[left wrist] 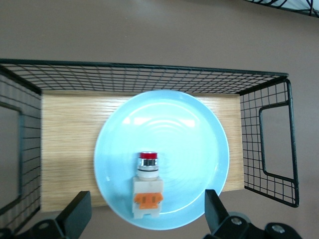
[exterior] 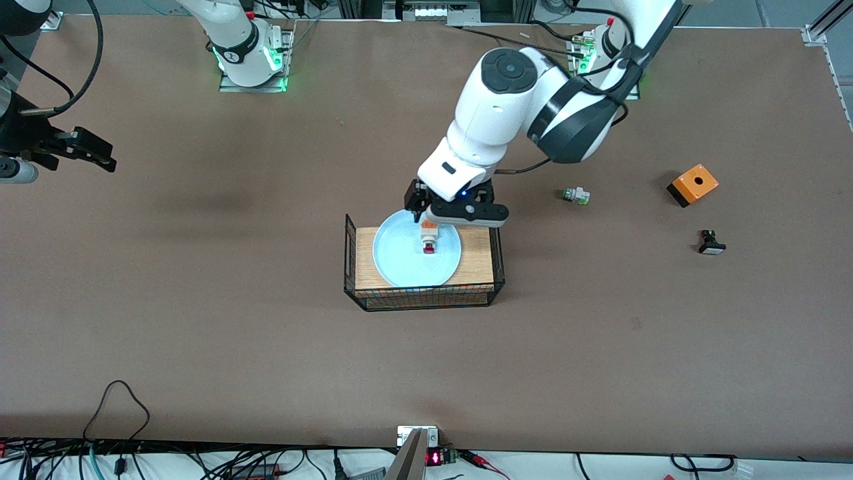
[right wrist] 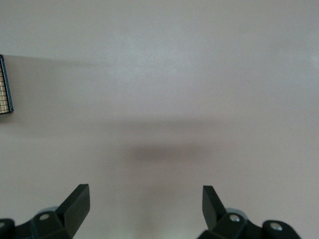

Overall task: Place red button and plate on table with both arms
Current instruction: 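Lower the left gripper onto the red button on the plate and grasp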

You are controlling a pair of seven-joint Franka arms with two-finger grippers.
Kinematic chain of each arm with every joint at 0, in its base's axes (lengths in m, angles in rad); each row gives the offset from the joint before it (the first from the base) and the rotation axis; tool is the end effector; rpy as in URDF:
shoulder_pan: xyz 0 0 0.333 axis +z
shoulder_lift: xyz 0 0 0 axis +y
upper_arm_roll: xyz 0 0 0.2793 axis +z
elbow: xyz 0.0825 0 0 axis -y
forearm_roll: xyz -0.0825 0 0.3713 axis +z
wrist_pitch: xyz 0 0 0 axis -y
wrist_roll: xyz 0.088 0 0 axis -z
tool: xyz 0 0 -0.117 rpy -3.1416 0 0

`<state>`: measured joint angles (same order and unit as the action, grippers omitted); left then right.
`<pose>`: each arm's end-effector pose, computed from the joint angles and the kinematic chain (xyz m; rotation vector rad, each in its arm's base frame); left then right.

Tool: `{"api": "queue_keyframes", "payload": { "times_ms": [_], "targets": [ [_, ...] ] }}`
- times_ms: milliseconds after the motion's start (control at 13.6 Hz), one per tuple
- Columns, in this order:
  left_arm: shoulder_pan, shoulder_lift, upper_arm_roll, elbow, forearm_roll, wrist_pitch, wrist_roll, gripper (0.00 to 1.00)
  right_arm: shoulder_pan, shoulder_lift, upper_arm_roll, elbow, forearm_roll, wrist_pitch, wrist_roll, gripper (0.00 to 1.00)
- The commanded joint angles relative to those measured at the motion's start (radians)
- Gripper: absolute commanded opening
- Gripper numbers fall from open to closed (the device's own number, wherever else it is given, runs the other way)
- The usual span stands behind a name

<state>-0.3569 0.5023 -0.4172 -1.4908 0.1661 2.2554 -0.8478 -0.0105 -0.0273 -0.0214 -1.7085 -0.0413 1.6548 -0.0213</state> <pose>0.5296 -0.4472 0.3947 2.8763 0.0930 0.2595 0.5374 -0.0218 0.5363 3.1015 -0.0102 -0.0426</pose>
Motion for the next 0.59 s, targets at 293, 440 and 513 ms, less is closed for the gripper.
{"api": "queue_keyframes", "payload": {
  "times_ms": [293,440,513],
  "targets": [
    [-0.071,0.103,0.017,0.040,0.159,0.010,-0.063,1.00,-0.003,-0.002,0.003,0.015,0.015,-0.020,-0.016,1.00],
    [-0.074,0.125,0.020,0.041,0.200,0.013,-0.065,1.00,-0.005,0.000,0.003,0.015,0.015,-0.020,-0.016,1.00],
    [-0.076,0.139,0.020,0.043,0.213,0.013,-0.065,1.00,-0.005,0.001,0.003,0.015,0.015,-0.020,-0.016,1.00]
  ]
}}
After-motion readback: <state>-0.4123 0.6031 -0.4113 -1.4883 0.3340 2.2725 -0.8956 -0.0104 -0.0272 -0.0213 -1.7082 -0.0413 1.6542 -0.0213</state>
